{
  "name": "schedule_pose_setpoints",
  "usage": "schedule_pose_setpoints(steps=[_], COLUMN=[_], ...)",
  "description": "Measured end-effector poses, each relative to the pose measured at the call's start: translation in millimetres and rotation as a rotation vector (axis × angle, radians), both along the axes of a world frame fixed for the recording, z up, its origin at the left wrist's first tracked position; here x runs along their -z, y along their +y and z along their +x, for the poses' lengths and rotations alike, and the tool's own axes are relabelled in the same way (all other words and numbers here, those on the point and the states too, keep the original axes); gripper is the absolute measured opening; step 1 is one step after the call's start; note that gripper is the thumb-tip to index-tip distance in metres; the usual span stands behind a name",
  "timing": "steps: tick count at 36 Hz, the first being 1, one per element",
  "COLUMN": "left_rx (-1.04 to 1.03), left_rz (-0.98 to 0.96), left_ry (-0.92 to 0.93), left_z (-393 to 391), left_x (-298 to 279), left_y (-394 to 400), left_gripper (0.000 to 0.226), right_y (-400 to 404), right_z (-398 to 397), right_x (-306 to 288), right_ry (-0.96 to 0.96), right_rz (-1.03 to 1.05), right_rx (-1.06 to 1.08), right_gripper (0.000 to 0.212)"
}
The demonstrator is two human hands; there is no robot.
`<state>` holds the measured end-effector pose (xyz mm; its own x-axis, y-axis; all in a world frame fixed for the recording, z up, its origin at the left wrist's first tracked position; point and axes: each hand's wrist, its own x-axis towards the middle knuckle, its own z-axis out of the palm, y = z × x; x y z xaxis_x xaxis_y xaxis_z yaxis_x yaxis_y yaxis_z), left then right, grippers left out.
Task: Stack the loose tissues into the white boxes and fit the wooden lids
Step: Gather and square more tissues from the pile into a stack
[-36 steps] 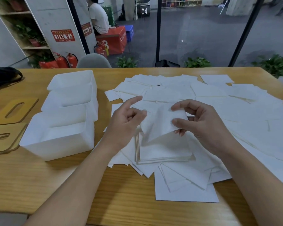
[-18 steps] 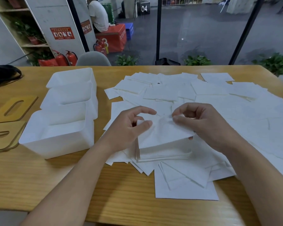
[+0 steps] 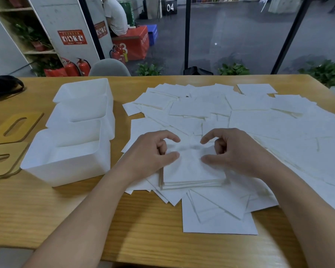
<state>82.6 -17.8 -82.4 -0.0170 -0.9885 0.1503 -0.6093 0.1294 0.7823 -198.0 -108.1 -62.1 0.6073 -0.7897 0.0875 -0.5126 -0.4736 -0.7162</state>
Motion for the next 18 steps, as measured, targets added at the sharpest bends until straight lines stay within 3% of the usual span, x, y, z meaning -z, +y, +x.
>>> schedule_pose_setpoints(steps=[4,12,18], left_rx=[-0.119,-0.015,0.039], left_rz=[-0.117,-0.042,-0.006], left_ry=[-0.044,-0.399,-0.456], left_z=[1.6,-3.4,-3.7], left_x=[3.9,0.7,-1.2], left_y=[-5.2,-35.5,-45.5], left_gripper=[0.004,0.031,0.038], right_y=[-2.6,5.2,5.1], right_z=[-1.8,10.3,12.0], right_x=[-1.7,2.9,4.1], right_ry=[-0.054,-0.076,-0.051], right_rz=[-0.094,-0.121,-0.094], right_rx=[0.087,0.103,0.057], right_gripper=[0.026,0.014,0.013])
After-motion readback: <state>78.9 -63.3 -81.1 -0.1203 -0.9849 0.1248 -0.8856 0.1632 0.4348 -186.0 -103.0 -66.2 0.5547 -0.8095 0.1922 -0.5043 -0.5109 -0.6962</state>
